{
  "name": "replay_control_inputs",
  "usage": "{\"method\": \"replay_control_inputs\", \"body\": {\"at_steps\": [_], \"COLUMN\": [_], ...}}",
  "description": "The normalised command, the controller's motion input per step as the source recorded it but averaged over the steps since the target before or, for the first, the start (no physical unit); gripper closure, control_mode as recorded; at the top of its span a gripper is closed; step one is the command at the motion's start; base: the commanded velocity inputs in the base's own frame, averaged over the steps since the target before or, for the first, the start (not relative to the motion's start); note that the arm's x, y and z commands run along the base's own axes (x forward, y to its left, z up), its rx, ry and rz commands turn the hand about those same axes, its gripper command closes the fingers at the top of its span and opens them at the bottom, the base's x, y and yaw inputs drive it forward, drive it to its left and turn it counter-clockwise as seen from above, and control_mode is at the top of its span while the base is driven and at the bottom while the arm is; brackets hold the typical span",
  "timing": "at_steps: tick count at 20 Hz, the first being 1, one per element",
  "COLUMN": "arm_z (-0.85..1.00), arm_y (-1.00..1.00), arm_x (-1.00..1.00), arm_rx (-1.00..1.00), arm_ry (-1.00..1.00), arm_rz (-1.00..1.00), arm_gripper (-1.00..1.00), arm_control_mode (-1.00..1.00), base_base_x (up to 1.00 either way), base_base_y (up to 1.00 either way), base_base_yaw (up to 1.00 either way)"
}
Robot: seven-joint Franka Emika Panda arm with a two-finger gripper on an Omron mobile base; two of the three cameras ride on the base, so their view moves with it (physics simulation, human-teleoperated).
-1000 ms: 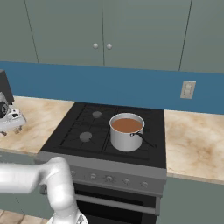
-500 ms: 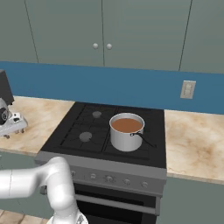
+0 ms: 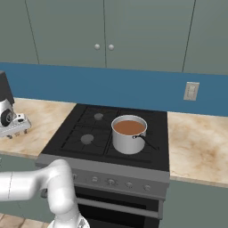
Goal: Pick up the sugar cube(s) and place them in the saucepan with hot chocolate.
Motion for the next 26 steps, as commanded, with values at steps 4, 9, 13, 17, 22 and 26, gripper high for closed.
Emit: {"method": "replay_control_inputs", "body": {"at_steps": [4, 9, 13, 17, 22, 26], "arm_z": [-0.07, -0.13, -0.12, -0.11, -0.16, -0.12], "arm_y": [0.06, 0.15, 0.16, 0.03, 0.00, 0.00], "arm_x": [0.21, 0.05, 0.01, 0.00, 0.00, 0.00], "arm_rx": [0.03, 0.00, 0.00, 0.00, 0.00, 0.00], "arm_ry": [0.00, 0.00, 0.00, 0.00, 0.00, 0.00], "arm_rz": [0.00, 0.00, 0.00, 0.00, 0.00, 0.00], "arm_gripper": [-1.00, -1.00, -1.00, -1.00, 1.00, 1.00], "arm_control_mode": [-1.00, -1.00, -1.00, -1.00, -1.00, -1.00], "base_base_x": [0.00, 0.00, 0.00, 0.00, 0.00, 0.00], "base_base_y": [0.00, 0.00, 0.00, 0.00, 0.00, 0.00], "base_base_yaw": [0.00, 0.00, 0.00, 0.00, 0.00, 0.00]}}
